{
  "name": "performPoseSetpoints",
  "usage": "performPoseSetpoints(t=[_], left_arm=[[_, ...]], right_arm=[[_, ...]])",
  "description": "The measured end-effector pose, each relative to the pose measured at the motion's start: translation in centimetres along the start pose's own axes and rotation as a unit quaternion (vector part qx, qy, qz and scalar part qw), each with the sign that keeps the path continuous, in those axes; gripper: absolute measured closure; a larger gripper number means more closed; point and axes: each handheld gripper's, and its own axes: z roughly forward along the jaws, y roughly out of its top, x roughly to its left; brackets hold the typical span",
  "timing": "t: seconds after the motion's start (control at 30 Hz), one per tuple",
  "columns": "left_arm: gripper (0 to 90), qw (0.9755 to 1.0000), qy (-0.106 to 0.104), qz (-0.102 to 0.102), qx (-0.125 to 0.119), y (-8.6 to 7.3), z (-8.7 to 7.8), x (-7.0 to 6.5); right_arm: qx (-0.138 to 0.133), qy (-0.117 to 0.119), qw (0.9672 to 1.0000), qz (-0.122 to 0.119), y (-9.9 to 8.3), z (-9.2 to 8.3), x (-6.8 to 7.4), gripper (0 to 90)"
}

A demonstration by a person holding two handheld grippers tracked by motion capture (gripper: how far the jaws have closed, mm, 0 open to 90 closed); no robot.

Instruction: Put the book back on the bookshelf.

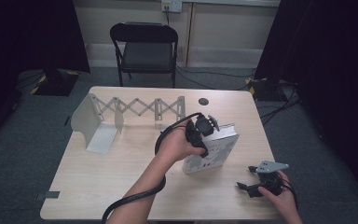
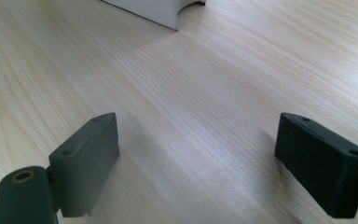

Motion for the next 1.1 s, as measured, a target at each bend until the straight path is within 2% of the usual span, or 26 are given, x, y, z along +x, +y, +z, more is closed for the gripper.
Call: performPoseSetpoints(t=[0.1, 0.17, 0.23, 0.3, 0.33, 0.43, 0.5, 0.53, 0.67, 0.7, 0.77, 0.83, 0.97, 1.1], left_arm=[[35.6, 1.0, 0.005, -0.002, -0.002, 0.0, 0.0, -0.1], [34.5, 0.9999, -0.003, -0.007, -0.015, -0.2, 0.1, -0.1], [33.8, 0.9998, -0.005, -0.011, -0.017, -0.2, 0.1, 0.0], [36.5, 0.9998, -0.007, -0.01, -0.014, -0.2, 0.1, 0.0], [37.4, 0.9999, -0.005, -0.003, -0.012, -0.1, 0.1, 0.1], [40.7, 0.9998, -0.009, -0.01, -0.017, -0.1, 0.1, -0.1], [43.1, 0.9999, -0.01, 0.001, -0.008, 0.0, 0.0, -0.3], [43.5, 0.9999, -0.008, 0.0, -0.011, 0.0, 0.1, -0.5], [45.9, 1.0, -0.005, 0.002, 0.001, 0.1, 0.0, -1.0], [47.0, 0.9999, -0.005, 0.009, 0.0, 0.2, -0.2, -1.1], [50.8, 1.0, -0.006, 0.005, 0.003, 0.3, -0.5, -1.4], [50.9, 0.9999, 0.0, 0.013, 0.0, 0.3, -0.4, -1.7], [51.2, 0.9999, 0.005, 0.014, 0.003, 0.5, -0.6, -2.2], [51.6, 0.9999, -0.002, 0.015, 0.005, 0.6, -1.0, -2.4]], right_arm=[[0.0, 0.0, 1.0, 0.0, 0.0, 0.0, 0.0, 13.2], [0.0, 0.0, 1.0, 0.0, 0.0, 0.0, 0.0, 13.2], [0.0, 0.001, 1.0, -0.001, 0.0, 0.0, 0.0, 13.2], [-0.001, 0.002, 1.0, 0.0, 0.0, 0.0, 0.0, 13.2], [-0.001, 0.002, 1.0, 0.0, 0.0, 0.0, -0.1, 13.2], [0.0, 0.002, 1.0, 0.0, 0.0, 0.0, -0.1, 13.2], [0.0, 0.003, 1.0, 0.0, 0.0, 0.0, -0.1, 13.2], [0.0, 0.003, 1.0, 0.0, 0.0, 0.0, -0.1, 13.2], [0.0, 0.003, 1.0, -0.001, 0.0, 0.0, -0.1, 13.2], [-0.001, 0.002, 1.0, -0.001, 0.0, 0.0, -0.1, 13.2], [0.0, 0.003, 1.0, -0.001, 0.0, 0.0, -0.1, 13.2], [0.0, 0.003, 1.0, -0.001, 0.0, 0.0, -0.1, 13.2], [0.0, 0.003, 1.0, -0.002, 0.0, 0.0, -0.1, 13.2], [0.0, 0.004, 1.0, -0.002, 0.0, 0.0, -0.1, 13.2]])
